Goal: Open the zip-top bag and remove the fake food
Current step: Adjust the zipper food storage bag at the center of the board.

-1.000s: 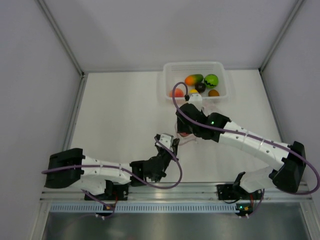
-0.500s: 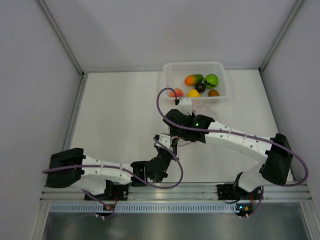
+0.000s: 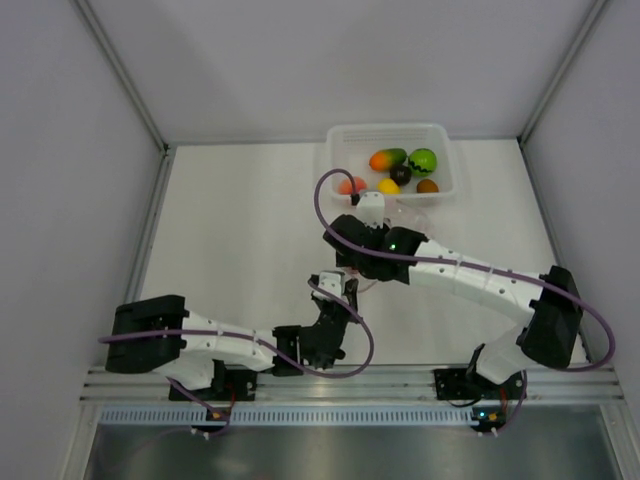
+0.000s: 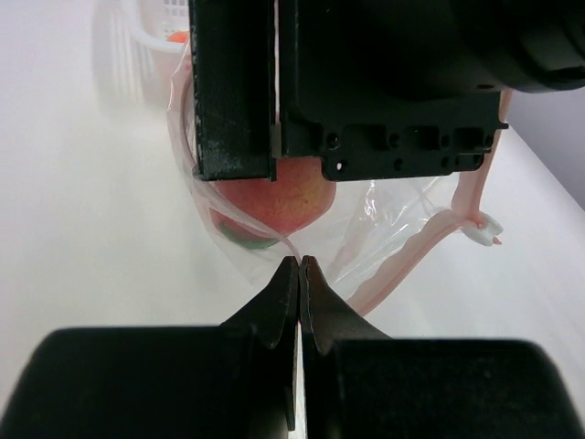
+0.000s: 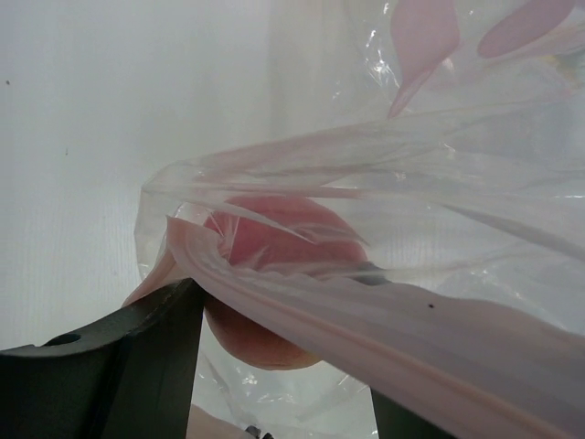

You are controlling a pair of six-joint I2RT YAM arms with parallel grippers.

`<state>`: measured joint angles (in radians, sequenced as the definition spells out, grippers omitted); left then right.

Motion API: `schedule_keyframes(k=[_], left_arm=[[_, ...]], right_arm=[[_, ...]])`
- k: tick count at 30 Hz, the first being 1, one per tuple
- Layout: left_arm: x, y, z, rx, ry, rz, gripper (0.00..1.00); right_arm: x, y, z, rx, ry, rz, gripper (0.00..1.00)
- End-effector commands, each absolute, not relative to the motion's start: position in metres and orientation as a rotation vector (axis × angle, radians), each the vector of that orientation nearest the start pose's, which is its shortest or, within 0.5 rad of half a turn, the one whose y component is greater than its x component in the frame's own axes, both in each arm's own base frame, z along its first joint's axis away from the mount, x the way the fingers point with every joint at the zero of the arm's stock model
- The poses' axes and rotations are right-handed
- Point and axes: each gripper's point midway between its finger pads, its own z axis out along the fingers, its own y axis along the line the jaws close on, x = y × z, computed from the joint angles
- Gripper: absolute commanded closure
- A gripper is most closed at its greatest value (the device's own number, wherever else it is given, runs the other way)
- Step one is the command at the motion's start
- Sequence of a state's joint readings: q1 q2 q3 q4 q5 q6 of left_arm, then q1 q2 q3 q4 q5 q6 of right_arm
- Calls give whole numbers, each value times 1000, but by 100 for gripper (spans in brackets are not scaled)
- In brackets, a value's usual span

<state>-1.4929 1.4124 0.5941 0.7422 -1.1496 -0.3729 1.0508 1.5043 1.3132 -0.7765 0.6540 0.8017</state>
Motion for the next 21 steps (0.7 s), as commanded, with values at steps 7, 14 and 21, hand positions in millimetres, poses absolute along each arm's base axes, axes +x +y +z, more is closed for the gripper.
schedule_keyframes(k=[7, 14, 21], left_arm=[[186, -338, 216, -177, 1576, -566, 100], [195, -341, 216, -221, 1572, -566, 100], [200, -329, 206, -230, 1575, -518, 100]], right_arm=[[253, 285, 183, 14, 2263, 158, 100], [245, 295, 185, -6, 2254, 173, 100], [238, 289, 196, -32, 2254, 193, 100]])
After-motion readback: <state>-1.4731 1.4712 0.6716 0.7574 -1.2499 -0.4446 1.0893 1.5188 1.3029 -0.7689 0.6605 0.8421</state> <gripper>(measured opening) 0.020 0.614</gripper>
